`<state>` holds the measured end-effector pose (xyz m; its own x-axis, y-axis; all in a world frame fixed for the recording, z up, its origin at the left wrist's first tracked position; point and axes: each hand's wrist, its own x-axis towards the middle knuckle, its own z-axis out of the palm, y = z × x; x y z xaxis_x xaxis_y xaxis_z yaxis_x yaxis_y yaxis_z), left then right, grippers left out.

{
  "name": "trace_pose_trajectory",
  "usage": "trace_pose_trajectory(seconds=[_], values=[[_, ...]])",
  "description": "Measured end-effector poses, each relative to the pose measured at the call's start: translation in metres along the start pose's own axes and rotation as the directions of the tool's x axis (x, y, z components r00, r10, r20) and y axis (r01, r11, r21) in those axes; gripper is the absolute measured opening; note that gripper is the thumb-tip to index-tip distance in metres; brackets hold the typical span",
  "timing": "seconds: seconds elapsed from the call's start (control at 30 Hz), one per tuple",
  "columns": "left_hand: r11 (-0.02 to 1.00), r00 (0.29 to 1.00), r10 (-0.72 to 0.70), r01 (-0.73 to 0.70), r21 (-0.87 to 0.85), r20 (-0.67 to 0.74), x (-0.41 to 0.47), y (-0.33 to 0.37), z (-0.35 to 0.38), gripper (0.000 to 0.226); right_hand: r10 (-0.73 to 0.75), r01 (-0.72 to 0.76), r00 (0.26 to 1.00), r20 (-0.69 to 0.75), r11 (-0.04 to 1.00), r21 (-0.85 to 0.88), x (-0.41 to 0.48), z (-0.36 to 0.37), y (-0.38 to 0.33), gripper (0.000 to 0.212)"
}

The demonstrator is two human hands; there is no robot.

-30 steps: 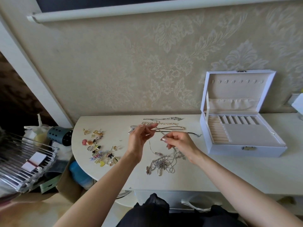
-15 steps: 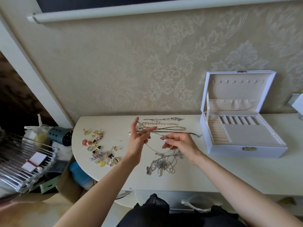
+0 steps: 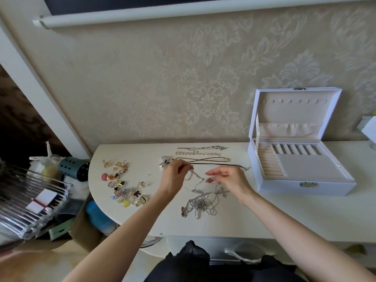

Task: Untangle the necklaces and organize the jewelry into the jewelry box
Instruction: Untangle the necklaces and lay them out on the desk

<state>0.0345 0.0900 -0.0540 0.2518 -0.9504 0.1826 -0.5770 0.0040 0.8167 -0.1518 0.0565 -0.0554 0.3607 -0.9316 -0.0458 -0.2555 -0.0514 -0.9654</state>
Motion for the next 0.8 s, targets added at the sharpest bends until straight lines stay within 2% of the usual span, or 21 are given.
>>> trace_pose_trajectory(seconds=[0.5, 0.8], values=[[0.971, 0.987, -0.028, -0.011, -0.238, -0.160, 0.005, 0.013, -0.010, 0.015, 0.096, -0.105, 0.992, -0.077, 0.987, -0.122, -0.004, -0.005, 0.020, 0.016], [0.969, 0.969, -0.045, -0.016, -0.245, -0.244, 0.008, 0.014, -0.016, 0.014, 0.101, -0.142, 0.988, -0.119, 0.897, -0.419, -0.001, -0.002, 0.031, 0.014]])
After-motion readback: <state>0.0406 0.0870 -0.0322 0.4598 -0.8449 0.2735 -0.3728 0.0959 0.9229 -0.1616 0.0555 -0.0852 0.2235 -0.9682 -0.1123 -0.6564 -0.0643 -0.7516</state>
